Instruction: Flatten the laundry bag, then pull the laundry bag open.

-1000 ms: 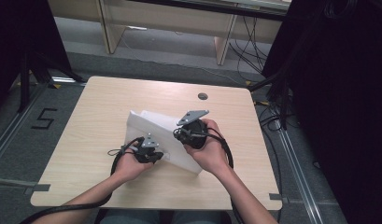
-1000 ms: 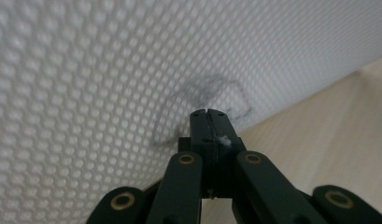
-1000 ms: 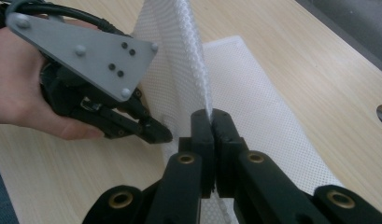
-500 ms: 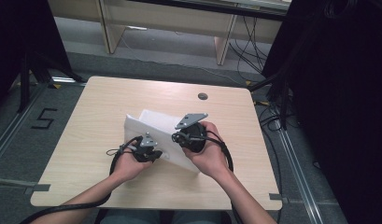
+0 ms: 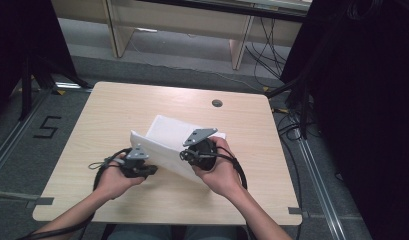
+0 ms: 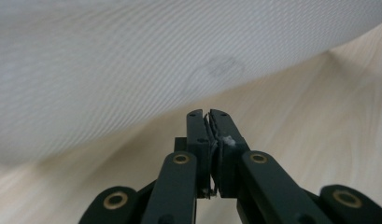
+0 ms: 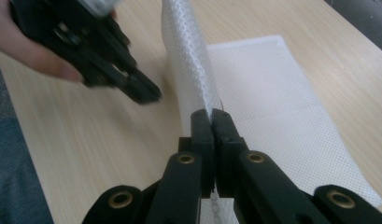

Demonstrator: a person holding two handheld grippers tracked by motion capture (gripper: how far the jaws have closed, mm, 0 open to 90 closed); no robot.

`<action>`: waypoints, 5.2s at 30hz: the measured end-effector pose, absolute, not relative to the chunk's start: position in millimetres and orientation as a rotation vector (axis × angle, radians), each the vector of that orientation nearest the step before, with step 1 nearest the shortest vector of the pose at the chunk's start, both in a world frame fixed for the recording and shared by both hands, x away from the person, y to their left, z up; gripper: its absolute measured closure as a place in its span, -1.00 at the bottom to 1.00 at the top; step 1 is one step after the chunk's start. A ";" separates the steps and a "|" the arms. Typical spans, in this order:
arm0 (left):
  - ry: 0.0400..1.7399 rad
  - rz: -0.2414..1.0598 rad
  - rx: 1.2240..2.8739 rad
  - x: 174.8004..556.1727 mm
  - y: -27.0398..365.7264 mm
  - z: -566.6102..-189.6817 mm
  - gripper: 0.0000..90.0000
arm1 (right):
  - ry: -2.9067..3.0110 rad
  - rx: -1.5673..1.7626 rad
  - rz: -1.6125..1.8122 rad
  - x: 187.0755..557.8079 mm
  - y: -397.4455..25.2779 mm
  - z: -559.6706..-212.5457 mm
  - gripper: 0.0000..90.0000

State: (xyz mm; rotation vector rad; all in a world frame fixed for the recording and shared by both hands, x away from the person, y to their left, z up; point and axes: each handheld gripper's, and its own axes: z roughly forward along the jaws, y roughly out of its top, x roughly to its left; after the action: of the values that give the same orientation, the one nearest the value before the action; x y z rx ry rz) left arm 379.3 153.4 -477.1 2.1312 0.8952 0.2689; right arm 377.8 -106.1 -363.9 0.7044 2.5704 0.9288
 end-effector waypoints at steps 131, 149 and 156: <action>0.783 0.189 2.333 368.8 134.6 -497.9 0.51 | 2.715 1.147 0.646 386.2 -190.3 -479.7 0.80; 0.756 0.252 2.151 364.4 124.6 -490.2 -0.10 | 2.533 1.272 0.809 381.8 -221.7 -458.8 0.56; 0.770 0.234 2.099 360.4 123.6 -489.4 -0.07 | 2.539 1.247 0.794 378.4 -220.1 -458.5 0.54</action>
State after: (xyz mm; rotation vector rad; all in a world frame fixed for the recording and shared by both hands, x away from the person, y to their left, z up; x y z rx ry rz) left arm 360.4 123.6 -489.4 2.0990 0.7702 0.2340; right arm 378.4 -220.1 -458.5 1.2466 2.5385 0.7943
